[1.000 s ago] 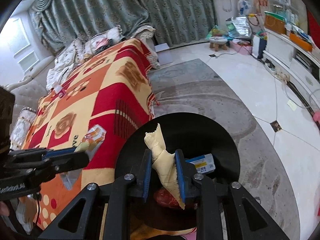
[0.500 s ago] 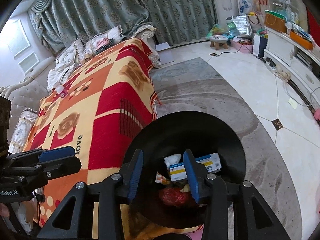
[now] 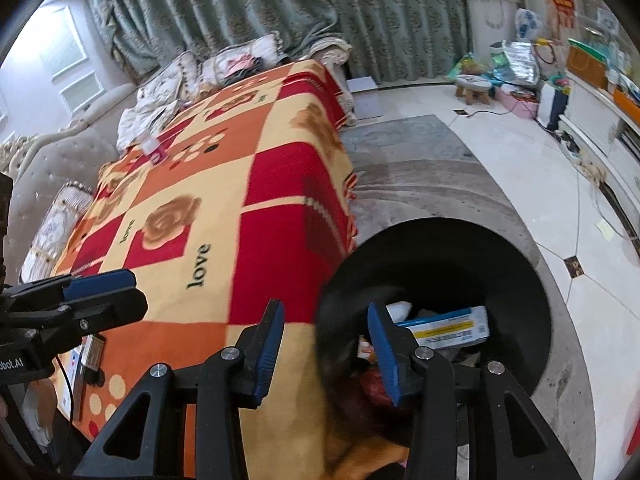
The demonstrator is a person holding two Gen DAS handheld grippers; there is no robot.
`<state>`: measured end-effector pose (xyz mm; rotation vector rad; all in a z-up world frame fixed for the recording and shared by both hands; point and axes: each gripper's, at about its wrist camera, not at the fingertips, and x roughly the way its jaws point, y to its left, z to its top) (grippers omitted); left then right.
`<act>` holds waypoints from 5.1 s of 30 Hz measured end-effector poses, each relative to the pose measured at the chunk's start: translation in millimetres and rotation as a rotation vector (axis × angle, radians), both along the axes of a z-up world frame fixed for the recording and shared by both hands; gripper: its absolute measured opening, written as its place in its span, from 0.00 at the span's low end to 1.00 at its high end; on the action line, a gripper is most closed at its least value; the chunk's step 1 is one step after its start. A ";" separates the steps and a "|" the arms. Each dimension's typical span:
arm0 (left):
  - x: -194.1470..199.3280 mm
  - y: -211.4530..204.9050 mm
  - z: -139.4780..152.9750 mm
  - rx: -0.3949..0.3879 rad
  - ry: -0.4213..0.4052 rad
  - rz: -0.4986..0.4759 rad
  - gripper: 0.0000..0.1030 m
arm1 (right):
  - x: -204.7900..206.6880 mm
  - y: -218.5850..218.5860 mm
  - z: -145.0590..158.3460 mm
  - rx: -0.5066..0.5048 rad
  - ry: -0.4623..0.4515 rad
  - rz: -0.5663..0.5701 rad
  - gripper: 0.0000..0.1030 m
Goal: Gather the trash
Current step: 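Move both open tools back over the bed, then grasp the white medicine box with the left tool while the right tool grasps the green-white box, then carry both boxes over the black bin and open both tools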
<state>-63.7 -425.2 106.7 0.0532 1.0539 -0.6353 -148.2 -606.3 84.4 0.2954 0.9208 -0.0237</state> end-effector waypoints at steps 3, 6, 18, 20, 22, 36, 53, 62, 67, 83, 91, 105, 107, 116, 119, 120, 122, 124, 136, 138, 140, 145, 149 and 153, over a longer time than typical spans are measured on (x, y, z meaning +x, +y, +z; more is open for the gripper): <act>0.0 20.5 0.0 0.006 0.000 0.028 0.45 | 5.7 15.9 0.2 -0.008 0.005 0.030 0.41; -0.9 43.4 0.8 0.007 0.001 0.053 0.45 | 11.8 34.0 0.5 -0.010 0.010 0.062 0.41; -22.6 173.7 8.8 0.062 -0.007 0.189 0.45 | 28.9 136.6 -8.5 0.011 0.045 0.283 0.46; -27.9 191.7 6.0 0.075 0.002 0.208 0.45 | 32.5 156.2 -12.9 0.012 0.058 0.324 0.48; -35.6 211.3 1.0 0.093 0.018 0.226 0.45 | 35.4 173.7 -16.7 0.011 0.069 0.362 0.50; -88.5 240.3 -65.5 0.239 0.108 0.233 0.45 | 44.7 267.4 -24.4 0.003 0.111 0.540 0.56; -59.1 299.4 -66.8 0.075 0.139 0.348 0.23 | 47.7 309.8 -32.1 0.023 0.149 0.653 0.62; -59.6 302.9 -78.1 0.021 0.204 0.351 0.24 | 53.5 333.7 -33.5 -0.174 0.111 0.996 0.83; -47.1 297.2 -78.3 0.018 0.198 0.360 0.24 | 62.3 336.3 -47.9 -0.168 0.138 1.089 0.86; -18.3 245.6 -52.2 -0.008 0.143 0.279 0.15 | 58.7 290.9 -33.8 -0.107 0.065 0.902 0.76; -3.0 193.4 -35.8 -0.014 0.099 0.215 0.15 | 54.4 222.4 -20.9 -0.066 0.042 0.671 0.76; 10.4 69.0 -18.8 0.017 0.028 0.025 0.15 | 31.9 111.6 -6.1 -0.100 0.022 0.404 0.76; 12.6 53.3 -17.9 0.017 0.024 0.005 0.15 | 29.2 96.3 -6.9 -0.101 0.027 0.371 0.76; 16.2 -11.7 -18.0 0.027 0.009 -0.083 0.15 | 11.2 28.5 -10.6 -0.088 0.041 0.220 0.76; 17.1 -30.1 -18.6 0.029 0.004 -0.104 0.15 | 5.7 13.0 -11.5 -0.095 0.046 0.185 0.76; 17.7 -36.4 -18.8 0.030 0.004 -0.111 0.15 | 4.0 7.8 -11.8 -0.096 0.047 0.174 0.76; 18.8 -46.5 -18.4 0.029 0.001 -0.122 0.15 | 1.1 -2.8 -12.8 -0.097 0.050 0.149 0.76; 20.7 -56.3 -18.0 0.024 0.002 -0.133 0.15 | -0.4 -13.3 -13.9 -0.093 0.051 0.123 0.76; 29.1 -106.3 -19.8 -0.059 0.013 -0.189 0.16 | -6.1 -64.0 -25.9 -0.062 0.073 -0.020 0.76; 30.3 -110.5 -20.7 -0.063 0.008 -0.195 0.16 | -6.8 -67.7 -27.2 -0.064 0.077 -0.033 0.76; 31.0 -115.0 -20.5 -0.074 0.009 -0.205 0.18 | -7.5 -71.1 -29.4 -0.068 0.083 -0.048 0.76; 32.8 -108.4 -17.9 -0.136 0.014 -0.200 0.56 | -12.2 -74.6 -28.2 -0.071 0.062 -0.083 0.86; 33.4 -102.5 -17.2 -0.125 0.011 -0.178 0.56 | -15.6 -75.5 -27.1 -0.068 0.055 -0.087 0.88; 28.5 -97.9 -16.8 -0.095 -0.015 -0.149 0.56 | -19.5 -70.7 -24.3 -0.076 0.047 -0.086 0.88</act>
